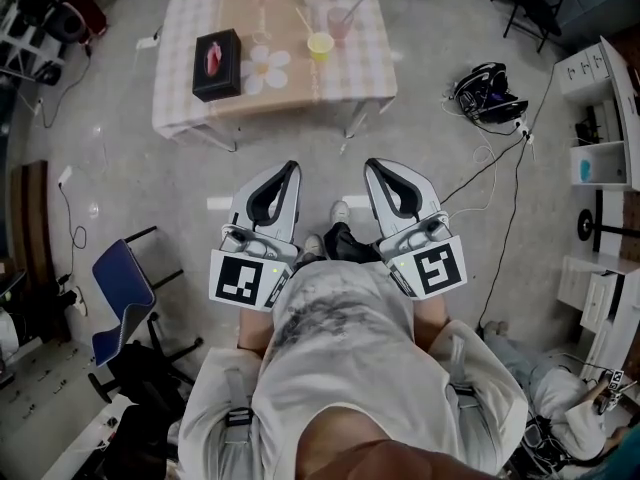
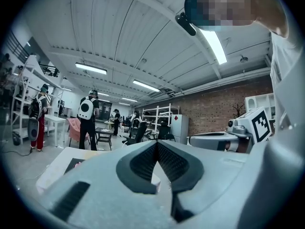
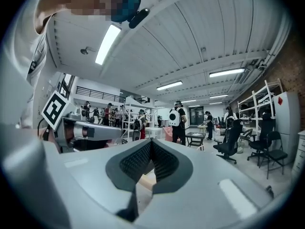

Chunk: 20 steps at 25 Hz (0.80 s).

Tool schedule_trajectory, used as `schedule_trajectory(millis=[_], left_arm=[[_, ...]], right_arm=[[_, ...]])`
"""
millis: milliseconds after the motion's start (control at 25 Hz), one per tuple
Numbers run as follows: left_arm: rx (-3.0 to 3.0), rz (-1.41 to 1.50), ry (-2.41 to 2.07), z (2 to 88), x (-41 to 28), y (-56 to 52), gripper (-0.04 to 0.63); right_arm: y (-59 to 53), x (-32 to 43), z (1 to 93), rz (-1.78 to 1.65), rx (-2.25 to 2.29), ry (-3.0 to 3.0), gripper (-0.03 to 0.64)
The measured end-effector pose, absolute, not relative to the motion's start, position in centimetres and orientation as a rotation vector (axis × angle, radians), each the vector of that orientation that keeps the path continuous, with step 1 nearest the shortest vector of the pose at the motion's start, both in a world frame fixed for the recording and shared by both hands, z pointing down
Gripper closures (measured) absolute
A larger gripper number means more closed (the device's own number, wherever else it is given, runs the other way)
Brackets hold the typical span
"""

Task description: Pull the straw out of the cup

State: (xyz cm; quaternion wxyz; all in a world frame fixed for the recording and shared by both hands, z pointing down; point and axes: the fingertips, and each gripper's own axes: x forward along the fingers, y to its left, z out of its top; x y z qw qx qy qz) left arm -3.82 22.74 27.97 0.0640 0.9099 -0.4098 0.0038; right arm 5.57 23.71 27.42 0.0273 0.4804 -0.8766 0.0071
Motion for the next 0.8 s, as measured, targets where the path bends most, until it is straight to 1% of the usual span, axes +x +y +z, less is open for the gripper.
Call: schedule_trajectory(millis=[520, 800], left_arm=[[2.705, -0.006, -1.312, 27.3, -0.6, 17.2, 0.591], [2.653, -0.001, -1.358, 27.8, -0.7, 15.6, 0.591]], right_arm=[[17.9, 9.8, 26.9, 0.0, 1.477, -2.721, 0.607], [16.0, 9.9, 27.1, 0.007, 1.444, -2.74, 0.607]])
